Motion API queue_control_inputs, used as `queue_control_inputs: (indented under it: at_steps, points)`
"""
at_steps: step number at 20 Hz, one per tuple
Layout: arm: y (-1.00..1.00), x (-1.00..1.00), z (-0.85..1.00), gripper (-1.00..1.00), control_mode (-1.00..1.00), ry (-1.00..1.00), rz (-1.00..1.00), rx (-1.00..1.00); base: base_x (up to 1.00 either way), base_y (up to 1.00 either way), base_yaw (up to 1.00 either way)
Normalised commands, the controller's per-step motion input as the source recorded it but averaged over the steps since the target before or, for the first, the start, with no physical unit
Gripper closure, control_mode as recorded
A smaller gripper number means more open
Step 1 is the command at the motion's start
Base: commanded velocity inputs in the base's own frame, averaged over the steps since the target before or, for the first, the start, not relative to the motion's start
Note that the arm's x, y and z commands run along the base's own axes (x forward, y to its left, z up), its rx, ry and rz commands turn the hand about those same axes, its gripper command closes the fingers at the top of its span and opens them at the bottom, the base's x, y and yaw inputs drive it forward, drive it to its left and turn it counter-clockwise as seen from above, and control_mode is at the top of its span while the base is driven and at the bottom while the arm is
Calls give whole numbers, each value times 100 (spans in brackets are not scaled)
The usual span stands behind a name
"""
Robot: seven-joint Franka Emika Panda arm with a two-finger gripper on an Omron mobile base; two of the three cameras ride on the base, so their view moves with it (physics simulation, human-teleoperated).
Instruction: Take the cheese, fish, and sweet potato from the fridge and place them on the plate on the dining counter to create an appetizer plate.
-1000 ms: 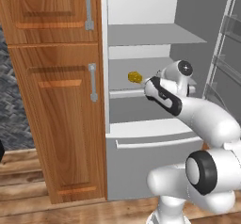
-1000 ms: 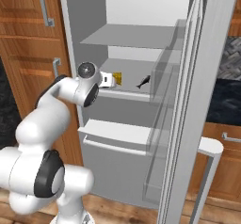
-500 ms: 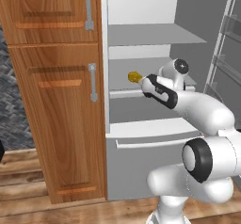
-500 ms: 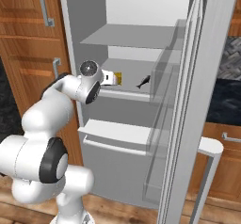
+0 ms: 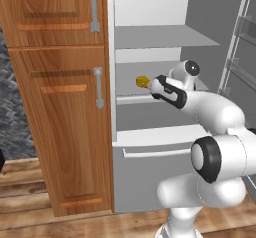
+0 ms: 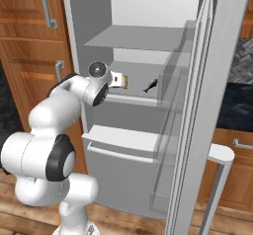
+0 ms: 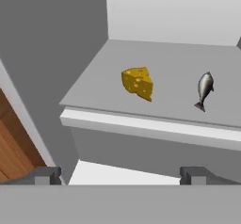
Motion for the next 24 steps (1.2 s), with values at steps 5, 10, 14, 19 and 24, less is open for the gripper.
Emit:
queue_control_inputs:
  at_steps: [5, 10, 14, 19, 24]
  points:
    - [-21, 15, -2, -100, -100, 0, 5, 0, 0, 0, 0]
    - [-20, 18, -5, -100, -100, 0, 8, 0, 0, 0, 0]
    - [-16, 17, -16, -100, -100, 0, 9, 0, 0, 0, 0]
    - [-7, 22, -36, -100, -100, 0, 8, 0, 0, 0, 0]
    - [-1, 30, -24, -100, -100, -1, 5, 0, 0, 0, 0]
